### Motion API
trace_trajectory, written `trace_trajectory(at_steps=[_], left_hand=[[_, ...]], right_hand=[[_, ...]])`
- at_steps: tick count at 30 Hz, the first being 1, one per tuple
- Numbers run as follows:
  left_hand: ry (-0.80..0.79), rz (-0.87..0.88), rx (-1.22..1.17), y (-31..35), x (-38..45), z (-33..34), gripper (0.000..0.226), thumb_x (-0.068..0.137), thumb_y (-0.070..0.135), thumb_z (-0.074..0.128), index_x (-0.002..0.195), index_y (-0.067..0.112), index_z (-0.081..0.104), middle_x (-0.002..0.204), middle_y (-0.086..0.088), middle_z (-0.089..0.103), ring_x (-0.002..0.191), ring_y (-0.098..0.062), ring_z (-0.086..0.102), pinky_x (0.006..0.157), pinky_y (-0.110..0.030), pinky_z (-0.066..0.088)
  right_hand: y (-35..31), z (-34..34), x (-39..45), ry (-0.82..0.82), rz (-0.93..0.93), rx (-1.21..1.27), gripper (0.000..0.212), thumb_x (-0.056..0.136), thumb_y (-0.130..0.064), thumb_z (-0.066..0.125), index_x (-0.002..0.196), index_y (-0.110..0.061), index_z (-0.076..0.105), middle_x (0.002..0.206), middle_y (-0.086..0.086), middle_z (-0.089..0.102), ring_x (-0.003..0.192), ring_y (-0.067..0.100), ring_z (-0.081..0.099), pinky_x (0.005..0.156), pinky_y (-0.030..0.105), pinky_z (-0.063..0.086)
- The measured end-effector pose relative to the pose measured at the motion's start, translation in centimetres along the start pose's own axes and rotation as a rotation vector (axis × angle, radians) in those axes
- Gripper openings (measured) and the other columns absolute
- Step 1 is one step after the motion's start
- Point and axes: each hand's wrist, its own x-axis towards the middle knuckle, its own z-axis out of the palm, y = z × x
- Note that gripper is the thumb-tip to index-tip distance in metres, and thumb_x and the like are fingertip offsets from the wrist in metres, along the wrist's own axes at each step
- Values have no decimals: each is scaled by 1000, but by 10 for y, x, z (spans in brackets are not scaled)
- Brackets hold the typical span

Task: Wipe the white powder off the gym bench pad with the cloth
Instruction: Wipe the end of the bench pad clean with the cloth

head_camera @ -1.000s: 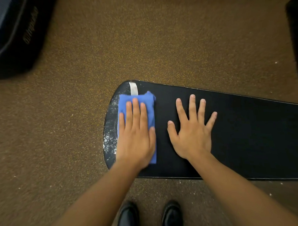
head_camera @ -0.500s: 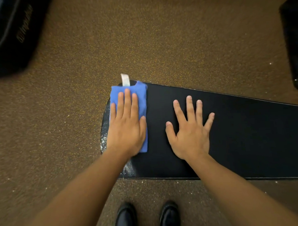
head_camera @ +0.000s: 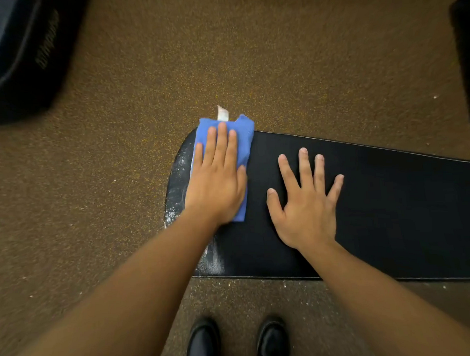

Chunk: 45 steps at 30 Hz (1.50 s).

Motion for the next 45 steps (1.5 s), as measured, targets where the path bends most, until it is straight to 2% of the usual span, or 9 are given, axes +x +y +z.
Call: trace_trajectory(at_steps=[5, 9, 13, 17, 20, 25, 28, 32, 45], left_hand=[[-8, 19, 36, 33, -83, 15, 66, 98, 35, 27, 154, 2, 15, 162, -17, 7, 150, -33, 2, 119, -52, 9], [-7, 119, 47, 22, -41, 10, 65, 97, 36, 24, 153, 2, 19, 161, -18, 14, 150, -33, 10, 120, -53, 13], [-51, 25, 8, -9, 15, -5, 70, 94, 41, 11, 155, 6, 7, 163, -14, 2, 151, -29, -3, 121, -48, 1], [21, -64, -16, -4, -21, -1, 67, 97, 36, 18, 155, 3, 11, 163, -17, 4, 150, -32, -2, 121, -51, 4], [-21, -60, 7, 16, -57, 7, 66, 98, 35, 20, 155, 3, 8, 163, -16, 0, 150, -31, -6, 121, -51, 2], [-21, 118, 62, 12, -8, 3, 68, 95, 38, 17, 154, 3, 14, 162, -17, 10, 150, -32, 5, 120, -50, 6], [-58, 26, 32, -11, 30, -6, 71, 93, 42, 7, 155, 6, 4, 164, -14, 0, 151, -30, -5, 120, -46, -2], [-4, -38, 1, -16, 15, -7, 72, 94, 42, 7, 155, 4, 6, 163, -15, -1, 150, -31, -7, 121, -47, -3], [27, -22, 0, -11, -3, 0, 69, 96, 38, 14, 155, 3, 9, 163, -17, 0, 150, -32, -7, 121, -49, -3]], right_hand=[[-1, 1, 0, -5, 6, -13, 66, 95, -53, 27, 155, -29, 19, 164, 9, 10, 150, 34, 2, 114, 68, 7], [0, 1, -1, -12, 2, -14, 66, 94, -53, 27, 155, -29, 19, 164, 9, 10, 150, 34, 2, 114, 68, 7], [1, 0, -1, -9, 3, -4, 65, 94, -55, 25, 155, -31, 17, 164, 7, 9, 150, 33, 1, 115, 67, 6], [0, 0, 0, -9, 4, -6, 66, 94, -55, 24, 155, -31, 17, 164, 8, 10, 150, 33, 2, 114, 68, 7], [-2, 0, 0, -19, 9, -12, 66, 94, -54, 24, 155, -29, 17, 164, 9, 10, 150, 34, 1, 114, 68, 7], [0, 0, 0, -17, 5, -21, 67, 94, -54, 24, 155, -30, 18, 164, 9, 10, 150, 34, 2, 114, 68, 7], [1, 1, 0, -10, 8, -9, 66, 94, -55, 25, 155, -31, 18, 164, 7, 10, 150, 33, 2, 115, 67, 7], [0, 1, 0, -3, 12, 0, 66, 94, -55, 25, 155, -32, 18, 164, 6, 10, 151, 32, 1, 115, 67, 6], [-1, -1, 1, 14, 15, 18, 66, 92, -56, 29, 154, -32, 22, 164, 5, 14, 151, 30, 3, 115, 65, 5]])
